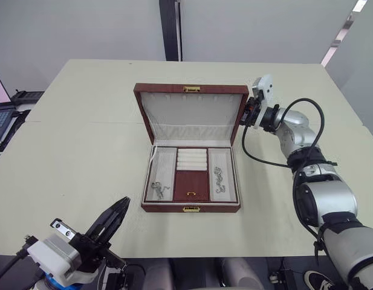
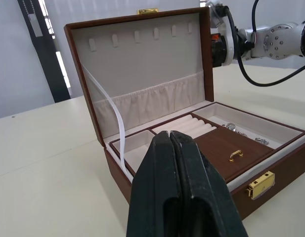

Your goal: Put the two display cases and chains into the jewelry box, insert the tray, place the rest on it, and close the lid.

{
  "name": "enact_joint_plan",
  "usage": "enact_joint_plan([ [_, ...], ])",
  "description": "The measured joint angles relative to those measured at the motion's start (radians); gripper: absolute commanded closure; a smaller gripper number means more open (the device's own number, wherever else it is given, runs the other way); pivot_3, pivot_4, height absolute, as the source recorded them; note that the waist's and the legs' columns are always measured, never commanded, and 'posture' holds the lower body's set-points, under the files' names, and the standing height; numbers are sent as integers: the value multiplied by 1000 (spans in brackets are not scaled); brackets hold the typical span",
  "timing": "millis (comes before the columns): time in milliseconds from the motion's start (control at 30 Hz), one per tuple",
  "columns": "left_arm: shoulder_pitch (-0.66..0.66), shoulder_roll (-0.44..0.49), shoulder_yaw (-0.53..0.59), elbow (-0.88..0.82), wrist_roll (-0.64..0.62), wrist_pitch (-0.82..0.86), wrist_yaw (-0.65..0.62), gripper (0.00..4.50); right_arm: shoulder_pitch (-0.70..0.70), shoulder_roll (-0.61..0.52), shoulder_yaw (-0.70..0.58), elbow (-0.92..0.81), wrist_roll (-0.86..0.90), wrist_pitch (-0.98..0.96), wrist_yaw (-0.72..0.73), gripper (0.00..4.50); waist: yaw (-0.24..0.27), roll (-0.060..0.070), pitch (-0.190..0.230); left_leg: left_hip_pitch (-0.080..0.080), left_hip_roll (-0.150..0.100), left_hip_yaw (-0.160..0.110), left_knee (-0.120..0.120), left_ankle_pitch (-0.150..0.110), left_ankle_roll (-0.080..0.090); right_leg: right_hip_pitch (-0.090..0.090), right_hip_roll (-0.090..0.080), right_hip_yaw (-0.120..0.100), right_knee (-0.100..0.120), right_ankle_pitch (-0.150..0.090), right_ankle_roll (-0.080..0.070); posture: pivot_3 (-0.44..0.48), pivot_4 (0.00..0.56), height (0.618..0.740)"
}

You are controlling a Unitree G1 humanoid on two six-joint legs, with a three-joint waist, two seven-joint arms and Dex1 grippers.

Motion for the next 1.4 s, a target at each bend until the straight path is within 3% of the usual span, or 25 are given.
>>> enact_joint_plan([
  [233, -13, 15, -2, 0, 0, 9, 22, 4500, 83, -22, 14, -228, 49, 156, 110, 4485, 0, 1, 0, 0, 0, 0, 0, 0, 0, 0, 0, 0, 1, 0, 0, 0, 150, 740],
  [400, -18, 33, -6, -6, -7, 51, 57, 4500, 206, -104, 80, -492, 100, 341, 231, 4485, 2, 1, 0, 0, 0, -1, 0, 0, 0, 0, 0, -1, 0, 0, 0, 0, 150, 740],
  [633, -21, 57, -4, -9, -38, 103, 75, 4500, 231, -136, 79, -536, 95, 342, 184, 4485, 1, 0, 0, 0, 0, -2, 1, 0, 0, 1, 0, -1, 1, 0, 0, 0, 150, 740],
  [700, -34, 75, 10, 5, -51, 119, 76, 4137, 251, -149, 78, -531, 77, 319, 163, 4500, 3, 0, 0, 0, 0, -2, 1, 0, 0, 0, 0, -1, 1, 0, 0, 0, 150, 740],
  [767, -49, 95, 36, 22, -63, 140, 79, 3719, 277, -162, 74, -533, 70, 304, 151, 4113, 4, 0, 0, 0, 0, -2, 1, 0, 0, 1, 0, -2, 1, 0, 0, 0, 150, 740],
  [867, -83, 143, 81, 64, -93, 187, 79, 2738, 341, -206, 58, -552, 69, 294, 136, 3430, 7, 0, 0, 0, 0, -2, 1, 0, 0, 1, 0, -2, 0, 0, 0, 0, 150, 740],
  [1133, -295, 291, 170, 337, -155, 301, 33, 170, 555, -340, -32, -634, 79, 294, 119, 1174, 7, 1, 0, 1, 0, -3, 1, 0, 0, 1, 1, -3, 2, 0, 0, 0, 150, 740],
  [1233, -395, 348, 178, 472, -155, 354, 11, 0, 626, -373, -62, -665, 85, 293, 106, 119, 6, 1, 0, 1, 0, -3, 1, 0, 0, 0, 1, -3, 4, 0, 0, 0, 150, 740],
  [1400, -563, 446, 165, 673, -141, 429, -53, 0, 748, -423, -99, -688, 85, 265, 90, 51, 7, 1, 0, 1, 0, -3, 2, 0, 0, 0, 1, -3, 6, 0, 0, 0, 150, 740],
])
